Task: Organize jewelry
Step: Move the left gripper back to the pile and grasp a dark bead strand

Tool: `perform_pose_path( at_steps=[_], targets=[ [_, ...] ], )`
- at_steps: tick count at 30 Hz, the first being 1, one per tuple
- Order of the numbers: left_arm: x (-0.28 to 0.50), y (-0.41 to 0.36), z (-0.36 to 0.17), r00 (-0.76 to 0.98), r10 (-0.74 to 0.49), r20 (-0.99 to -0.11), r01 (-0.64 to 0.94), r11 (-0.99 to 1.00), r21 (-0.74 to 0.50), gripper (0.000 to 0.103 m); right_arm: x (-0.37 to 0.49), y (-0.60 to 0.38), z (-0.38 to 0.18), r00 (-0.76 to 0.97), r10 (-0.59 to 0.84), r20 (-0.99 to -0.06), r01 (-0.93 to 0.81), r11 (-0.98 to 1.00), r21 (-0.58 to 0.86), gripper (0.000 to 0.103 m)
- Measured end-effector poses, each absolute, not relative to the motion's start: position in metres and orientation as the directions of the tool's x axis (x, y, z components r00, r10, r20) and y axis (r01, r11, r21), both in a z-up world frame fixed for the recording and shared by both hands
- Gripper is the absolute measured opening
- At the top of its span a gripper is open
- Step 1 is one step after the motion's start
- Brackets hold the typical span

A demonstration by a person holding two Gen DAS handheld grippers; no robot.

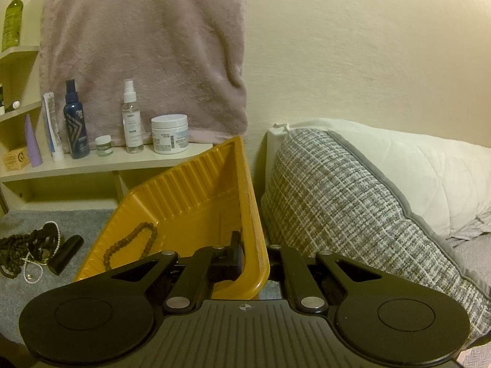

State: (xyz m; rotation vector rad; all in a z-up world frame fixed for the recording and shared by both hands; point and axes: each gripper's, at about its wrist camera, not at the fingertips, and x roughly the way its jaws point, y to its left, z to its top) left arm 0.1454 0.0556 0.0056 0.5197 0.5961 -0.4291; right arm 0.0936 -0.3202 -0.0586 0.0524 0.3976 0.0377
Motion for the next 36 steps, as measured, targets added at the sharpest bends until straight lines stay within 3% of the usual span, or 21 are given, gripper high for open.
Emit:
perform_pose_path(
  at_steps=[5,10,14,29,36],
  targets=[
    [0.128,0.055,-0.030,0.706,-0.195,-0.681,0.590,0.693,0.414,0.036,0.094,-0.321,-0.059,0.920,0.044,-0.389,-0.023,0.998,0.058,0.006],
    [0.114,0.049,-0.061,0.725,-0.120,-0.678,0.624,0.530,0.574,0.036,0.096,-0.323,-0.061,0.918,0.039,-0.394,-0.018,0.998,0.058,0.005],
    [0.109,0.047,-0.076,0.727,-0.091,-0.680,0.647,0.422,0.635,0.036,0.096,-0.324,-0.062,0.917,0.038,-0.397,-0.017,0.998,0.058,0.005],
    [0.114,0.032,-0.103,0.726,-0.075,-0.684,0.685,0.172,0.708,0.015,0.098,-0.324,-0.061,0.917,0.037,-0.397,-0.017,0.998,0.052,0.005],
    [0.113,0.034,-0.103,0.727,-0.077,-0.682,0.684,0.157,0.712,0.007,0.098,-0.324,-0.061,0.917,0.037,-0.398,-0.017,0.998,0.054,0.005]
  ],
)
